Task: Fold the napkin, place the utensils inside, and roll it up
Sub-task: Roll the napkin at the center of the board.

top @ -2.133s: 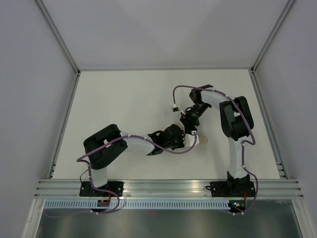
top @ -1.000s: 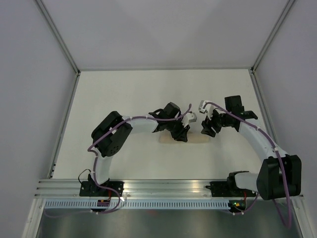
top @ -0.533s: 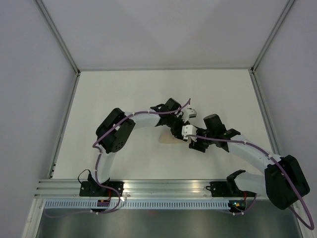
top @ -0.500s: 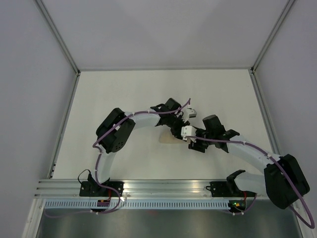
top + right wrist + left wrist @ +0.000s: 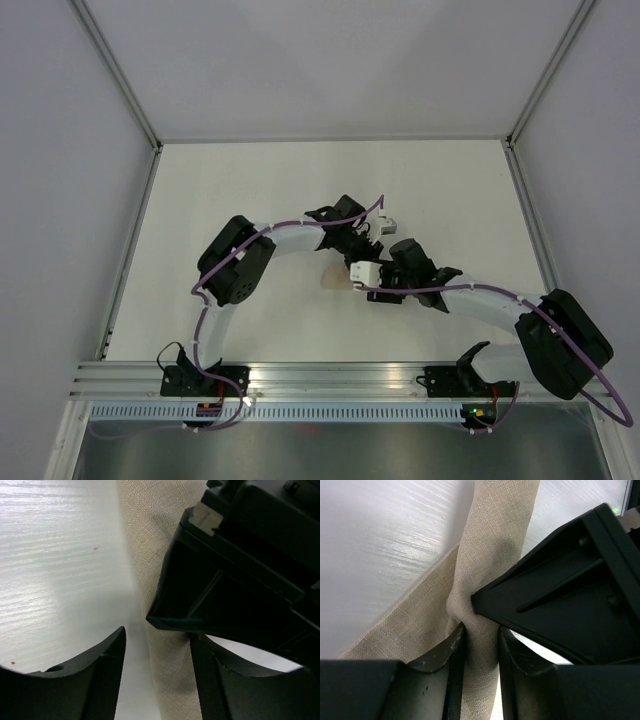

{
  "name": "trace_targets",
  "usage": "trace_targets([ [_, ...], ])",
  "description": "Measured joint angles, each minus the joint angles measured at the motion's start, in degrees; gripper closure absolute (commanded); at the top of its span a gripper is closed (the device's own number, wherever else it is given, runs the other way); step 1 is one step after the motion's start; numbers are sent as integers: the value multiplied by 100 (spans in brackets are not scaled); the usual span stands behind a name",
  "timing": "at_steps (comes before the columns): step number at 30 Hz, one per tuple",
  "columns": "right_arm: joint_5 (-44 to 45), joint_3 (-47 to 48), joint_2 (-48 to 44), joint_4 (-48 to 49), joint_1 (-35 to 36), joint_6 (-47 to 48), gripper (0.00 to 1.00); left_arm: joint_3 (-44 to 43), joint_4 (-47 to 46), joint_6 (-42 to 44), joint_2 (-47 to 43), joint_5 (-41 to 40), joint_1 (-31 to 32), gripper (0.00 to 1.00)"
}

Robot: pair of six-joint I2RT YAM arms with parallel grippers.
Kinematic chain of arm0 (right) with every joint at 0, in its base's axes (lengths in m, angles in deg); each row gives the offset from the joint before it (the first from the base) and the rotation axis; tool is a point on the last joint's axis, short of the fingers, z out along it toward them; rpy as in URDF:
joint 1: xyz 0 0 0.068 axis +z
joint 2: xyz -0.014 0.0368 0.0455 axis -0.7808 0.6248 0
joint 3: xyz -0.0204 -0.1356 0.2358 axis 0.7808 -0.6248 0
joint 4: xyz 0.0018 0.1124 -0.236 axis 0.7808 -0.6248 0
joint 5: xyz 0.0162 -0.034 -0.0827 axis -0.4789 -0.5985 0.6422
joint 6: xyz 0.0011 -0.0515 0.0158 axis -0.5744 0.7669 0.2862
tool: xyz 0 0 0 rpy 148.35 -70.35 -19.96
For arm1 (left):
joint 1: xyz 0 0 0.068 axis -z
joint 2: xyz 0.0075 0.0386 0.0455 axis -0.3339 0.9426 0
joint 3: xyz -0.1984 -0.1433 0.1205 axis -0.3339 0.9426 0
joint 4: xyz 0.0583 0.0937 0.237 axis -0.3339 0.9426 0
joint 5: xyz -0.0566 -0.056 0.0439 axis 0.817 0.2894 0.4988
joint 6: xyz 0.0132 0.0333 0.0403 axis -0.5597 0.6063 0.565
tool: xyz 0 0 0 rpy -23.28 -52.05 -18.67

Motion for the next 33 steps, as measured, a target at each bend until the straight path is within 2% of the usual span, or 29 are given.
trace_targets([
  [2, 83, 0, 105, 105, 31, 17, 43, -13, 20, -2, 7, 13, -7, 98],
  [7, 245, 0, 264, 330, 50, 103, 56, -35, 31, -2, 42, 109, -42, 96],
  [10, 330, -15, 308, 422, 59, 160, 63, -37, 28, -2, 50, 149, -59, 91],
  [16, 345, -72, 308, 527, 70, 249, 76, -35, 28, -4, 55, 223, -105, 73],
  [20, 321, -74, 330, 564, 70, 273, 82, -13, 22, -83, 48, 258, -175, 68],
  [25, 197, -31, 424, 675, 94, 291, 87, 146, 0, -291, -76, 227, -297, 55],
  [33, 48, 114, 546, 579, 0, 291, 89, 367, 72, -684, -361, 59, -595, 52],
])
